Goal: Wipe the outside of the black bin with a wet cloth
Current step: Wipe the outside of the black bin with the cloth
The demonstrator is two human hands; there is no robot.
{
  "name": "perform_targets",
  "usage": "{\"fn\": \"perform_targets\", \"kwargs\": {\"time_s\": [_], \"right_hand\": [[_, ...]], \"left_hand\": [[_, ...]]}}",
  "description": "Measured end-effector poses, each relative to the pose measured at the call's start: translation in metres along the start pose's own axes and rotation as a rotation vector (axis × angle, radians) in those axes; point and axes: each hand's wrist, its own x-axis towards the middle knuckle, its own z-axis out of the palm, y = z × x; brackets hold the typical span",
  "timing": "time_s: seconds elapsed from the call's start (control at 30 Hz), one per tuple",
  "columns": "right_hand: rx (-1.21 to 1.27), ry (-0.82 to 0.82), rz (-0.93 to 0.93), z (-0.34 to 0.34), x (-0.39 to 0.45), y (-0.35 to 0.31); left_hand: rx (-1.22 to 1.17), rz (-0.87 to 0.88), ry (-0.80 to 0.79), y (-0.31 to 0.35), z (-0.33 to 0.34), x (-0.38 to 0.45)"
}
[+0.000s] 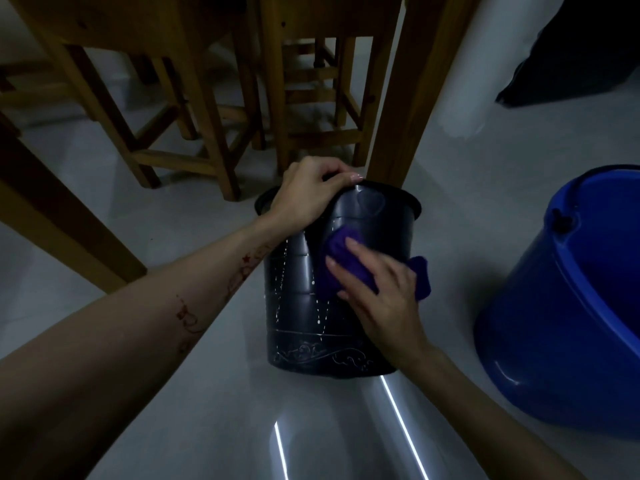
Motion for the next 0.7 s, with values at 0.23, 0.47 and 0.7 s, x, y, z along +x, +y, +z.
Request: {"fn": "perform_targets", "kwargs": {"time_s": [0.23,0.47,0.7], "right_hand": [[0.027,-0.142,-0.189,-0.018,-0.074,-0.008],[0.178,0.05,0.215,-0.023,-0.03,0.015],[0.139,0.118,0.317,-0.002,0.04,0.028]], "left_hand": [[0.06,0.019,0.06,0.002,-0.005,-0.001],[0.166,-0.071,-0.175,0.002,-0.024,0.006],[0.029,-0.093,-0.161,0.006,-0.008,0.005]]}}
